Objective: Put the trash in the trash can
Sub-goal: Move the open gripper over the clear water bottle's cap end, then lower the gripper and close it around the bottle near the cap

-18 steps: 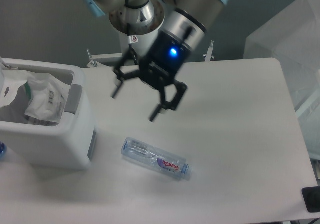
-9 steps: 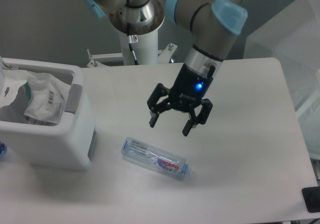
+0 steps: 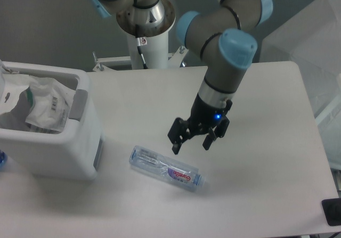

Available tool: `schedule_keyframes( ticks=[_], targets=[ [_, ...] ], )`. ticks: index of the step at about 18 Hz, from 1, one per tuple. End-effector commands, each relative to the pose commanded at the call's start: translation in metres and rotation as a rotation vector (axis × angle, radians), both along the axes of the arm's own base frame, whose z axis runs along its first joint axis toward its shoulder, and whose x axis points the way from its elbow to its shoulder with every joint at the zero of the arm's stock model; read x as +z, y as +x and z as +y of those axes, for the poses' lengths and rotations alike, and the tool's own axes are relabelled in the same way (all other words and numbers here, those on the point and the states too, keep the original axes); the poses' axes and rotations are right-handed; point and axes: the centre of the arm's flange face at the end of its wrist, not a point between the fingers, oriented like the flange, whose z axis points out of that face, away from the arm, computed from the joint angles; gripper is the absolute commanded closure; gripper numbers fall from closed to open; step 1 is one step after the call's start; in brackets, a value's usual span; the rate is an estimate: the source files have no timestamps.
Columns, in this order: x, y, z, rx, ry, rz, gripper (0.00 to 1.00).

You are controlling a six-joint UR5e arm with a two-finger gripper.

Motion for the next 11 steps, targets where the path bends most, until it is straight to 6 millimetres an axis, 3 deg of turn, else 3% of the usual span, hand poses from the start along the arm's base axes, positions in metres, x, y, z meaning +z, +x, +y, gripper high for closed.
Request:
schedule_keyframes(
  ticks=[3,9,11],
  targets=[
    [-0.012,-0.006,0.019,0.068,-0.054,0.011,0.00],
    [-0.050,-0.013,0.025,0.193,-0.165,0.002,0.00],
    [-0.061,-0.021,0.039,0.240,-0.183,0.005,0.00]
  ],
)
